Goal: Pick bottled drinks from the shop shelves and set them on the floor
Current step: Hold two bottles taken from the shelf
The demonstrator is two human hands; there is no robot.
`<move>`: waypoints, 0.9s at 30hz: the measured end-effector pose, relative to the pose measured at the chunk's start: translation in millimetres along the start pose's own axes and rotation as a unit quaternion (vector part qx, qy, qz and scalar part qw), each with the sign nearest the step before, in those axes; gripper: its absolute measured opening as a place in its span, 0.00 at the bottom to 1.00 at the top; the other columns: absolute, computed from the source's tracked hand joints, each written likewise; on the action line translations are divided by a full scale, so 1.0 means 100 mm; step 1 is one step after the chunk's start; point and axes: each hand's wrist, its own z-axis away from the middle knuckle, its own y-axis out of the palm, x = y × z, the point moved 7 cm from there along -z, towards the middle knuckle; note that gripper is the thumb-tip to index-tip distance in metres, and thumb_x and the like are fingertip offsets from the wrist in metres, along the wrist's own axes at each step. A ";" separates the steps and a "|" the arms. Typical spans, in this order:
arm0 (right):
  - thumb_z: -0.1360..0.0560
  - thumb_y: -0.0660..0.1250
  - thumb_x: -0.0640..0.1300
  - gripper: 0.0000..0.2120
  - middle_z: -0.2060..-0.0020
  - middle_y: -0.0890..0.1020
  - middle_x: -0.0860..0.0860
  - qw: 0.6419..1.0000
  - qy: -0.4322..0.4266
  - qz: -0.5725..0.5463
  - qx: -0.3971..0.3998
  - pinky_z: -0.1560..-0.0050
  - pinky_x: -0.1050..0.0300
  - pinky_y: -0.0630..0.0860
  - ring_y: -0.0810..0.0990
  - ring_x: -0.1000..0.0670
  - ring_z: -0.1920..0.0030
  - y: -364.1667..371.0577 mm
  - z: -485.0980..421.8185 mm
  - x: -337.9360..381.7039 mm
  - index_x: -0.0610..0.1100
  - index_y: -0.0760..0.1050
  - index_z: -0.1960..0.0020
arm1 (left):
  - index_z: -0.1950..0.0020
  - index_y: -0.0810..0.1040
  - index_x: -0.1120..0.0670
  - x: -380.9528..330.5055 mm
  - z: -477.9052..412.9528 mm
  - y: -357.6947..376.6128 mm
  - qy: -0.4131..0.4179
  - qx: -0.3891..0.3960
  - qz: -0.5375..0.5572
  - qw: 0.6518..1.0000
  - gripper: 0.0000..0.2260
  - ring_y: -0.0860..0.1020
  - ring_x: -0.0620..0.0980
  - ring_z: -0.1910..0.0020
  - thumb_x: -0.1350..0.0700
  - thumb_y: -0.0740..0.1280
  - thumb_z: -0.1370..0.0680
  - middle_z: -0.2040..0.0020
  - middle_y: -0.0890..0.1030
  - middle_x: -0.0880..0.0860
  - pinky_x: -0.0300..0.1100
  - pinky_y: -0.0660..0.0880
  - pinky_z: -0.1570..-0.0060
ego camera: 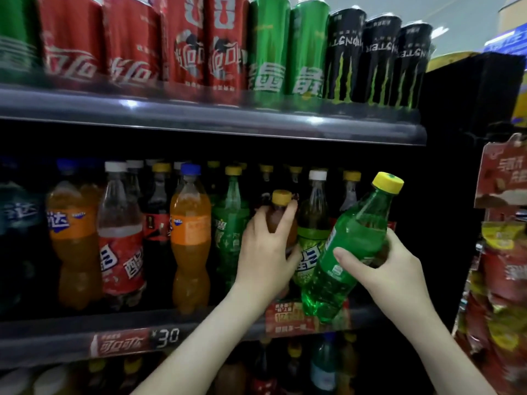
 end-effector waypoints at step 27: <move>0.35 0.77 0.51 0.16 0.57 0.81 0.67 0.987 -0.001 -0.156 0.043 0.60 0.76 0.72 0.80 0.65 0.56 0.84 0.36 0.60 0.56 0.74 0.51 | 0.32 0.64 0.57 1.23 0.28 -0.84 -0.274 -0.040 0.131 0.952 0.35 0.72 0.52 0.44 0.51 0.75 0.34 0.43 0.69 0.52 0.43 0.70 0.49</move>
